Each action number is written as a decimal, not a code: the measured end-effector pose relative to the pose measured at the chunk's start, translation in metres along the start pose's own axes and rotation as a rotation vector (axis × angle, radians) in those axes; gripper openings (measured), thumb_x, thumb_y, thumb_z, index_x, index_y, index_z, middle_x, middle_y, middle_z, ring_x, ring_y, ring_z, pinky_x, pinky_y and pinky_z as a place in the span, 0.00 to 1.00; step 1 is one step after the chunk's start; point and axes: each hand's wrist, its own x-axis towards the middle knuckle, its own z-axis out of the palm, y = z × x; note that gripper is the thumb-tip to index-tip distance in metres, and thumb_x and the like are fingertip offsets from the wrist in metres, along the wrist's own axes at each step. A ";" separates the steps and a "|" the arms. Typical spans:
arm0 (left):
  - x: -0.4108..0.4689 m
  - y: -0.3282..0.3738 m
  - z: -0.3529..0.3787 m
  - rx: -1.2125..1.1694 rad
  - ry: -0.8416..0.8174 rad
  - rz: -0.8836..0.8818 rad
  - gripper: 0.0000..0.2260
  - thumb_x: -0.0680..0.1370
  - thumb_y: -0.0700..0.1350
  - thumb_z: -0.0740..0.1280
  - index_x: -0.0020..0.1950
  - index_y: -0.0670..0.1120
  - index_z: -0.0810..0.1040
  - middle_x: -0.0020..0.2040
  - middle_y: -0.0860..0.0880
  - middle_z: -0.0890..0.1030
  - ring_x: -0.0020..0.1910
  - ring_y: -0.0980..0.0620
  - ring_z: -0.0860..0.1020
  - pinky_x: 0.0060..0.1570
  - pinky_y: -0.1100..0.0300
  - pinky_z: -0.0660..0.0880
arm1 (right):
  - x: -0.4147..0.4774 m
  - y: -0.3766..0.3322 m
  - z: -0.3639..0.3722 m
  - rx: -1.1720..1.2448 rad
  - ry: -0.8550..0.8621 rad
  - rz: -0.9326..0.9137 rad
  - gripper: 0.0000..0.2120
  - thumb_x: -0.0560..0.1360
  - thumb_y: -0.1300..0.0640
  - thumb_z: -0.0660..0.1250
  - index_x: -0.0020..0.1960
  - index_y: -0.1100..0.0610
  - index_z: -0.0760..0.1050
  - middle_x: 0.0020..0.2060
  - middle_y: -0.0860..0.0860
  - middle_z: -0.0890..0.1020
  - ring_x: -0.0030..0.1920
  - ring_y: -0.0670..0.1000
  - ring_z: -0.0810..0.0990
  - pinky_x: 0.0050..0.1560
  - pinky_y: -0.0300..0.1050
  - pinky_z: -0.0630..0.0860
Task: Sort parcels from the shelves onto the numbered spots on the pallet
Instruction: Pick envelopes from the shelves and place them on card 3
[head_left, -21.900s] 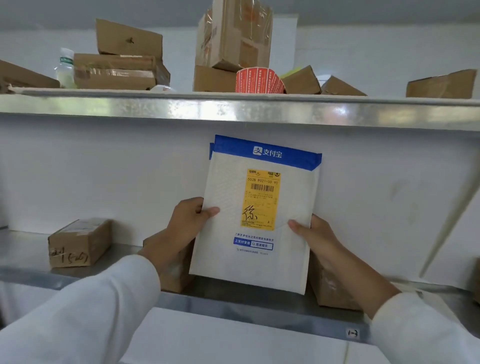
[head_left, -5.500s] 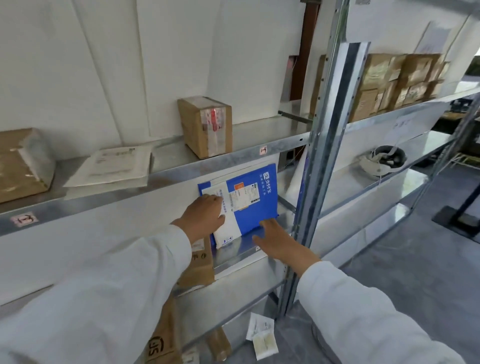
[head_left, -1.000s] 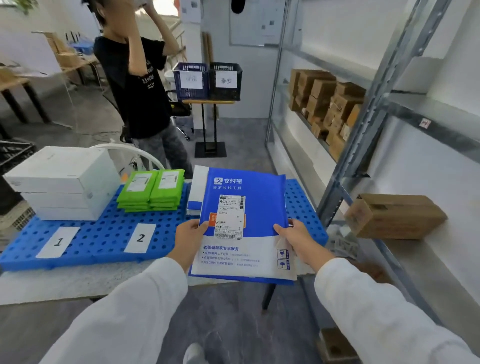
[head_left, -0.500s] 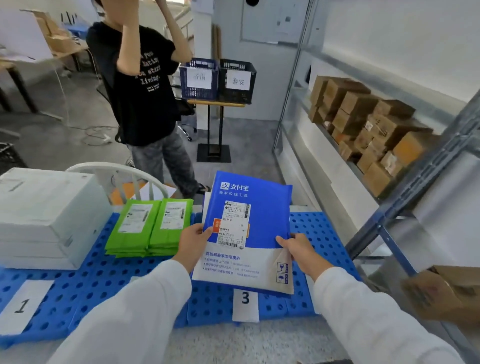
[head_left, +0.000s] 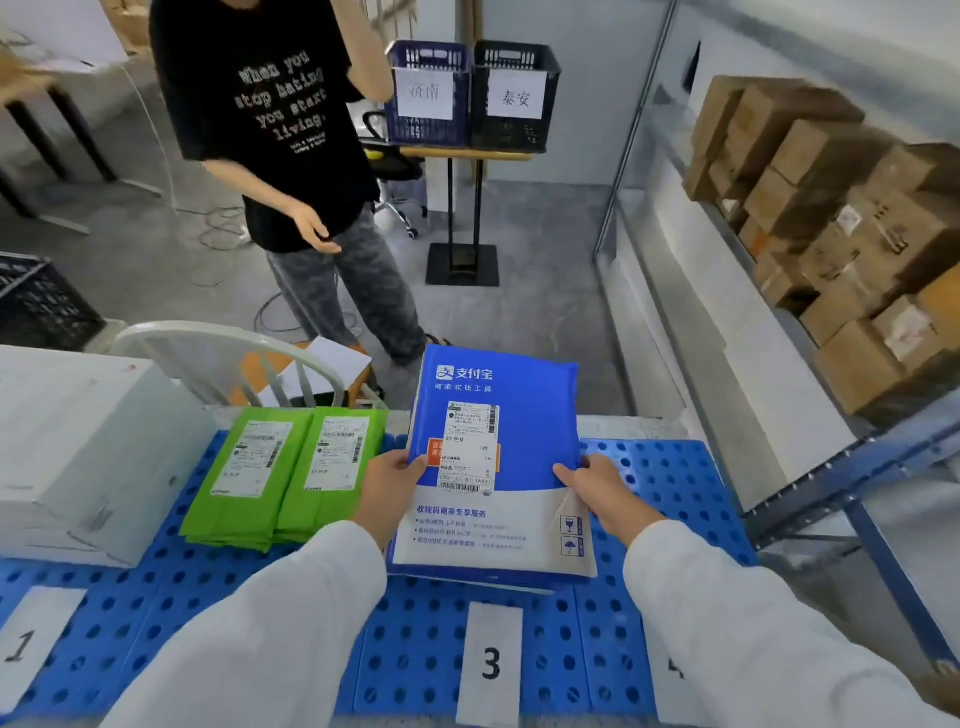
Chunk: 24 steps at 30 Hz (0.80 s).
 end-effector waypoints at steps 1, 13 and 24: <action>0.006 0.002 0.000 0.010 0.021 -0.007 0.05 0.79 0.46 0.66 0.46 0.45 0.78 0.42 0.48 0.82 0.39 0.49 0.82 0.40 0.56 0.79 | 0.008 -0.002 0.002 0.003 -0.017 0.004 0.15 0.77 0.55 0.67 0.61 0.61 0.73 0.55 0.55 0.81 0.52 0.55 0.81 0.53 0.52 0.79; 0.037 -0.037 -0.004 0.289 0.055 -0.060 0.09 0.78 0.45 0.67 0.49 0.39 0.78 0.37 0.48 0.80 0.34 0.51 0.76 0.29 0.62 0.69 | 0.039 0.018 0.041 -0.114 -0.162 0.087 0.18 0.76 0.52 0.68 0.62 0.59 0.69 0.57 0.53 0.78 0.52 0.53 0.79 0.52 0.48 0.78; 0.036 -0.035 -0.001 0.381 0.089 0.042 0.12 0.79 0.37 0.63 0.62 0.40 0.73 0.54 0.47 0.78 0.40 0.55 0.73 0.30 0.67 0.66 | 0.033 0.023 0.039 -0.290 -0.075 -0.051 0.07 0.79 0.54 0.61 0.49 0.58 0.72 0.44 0.52 0.77 0.44 0.50 0.76 0.43 0.43 0.70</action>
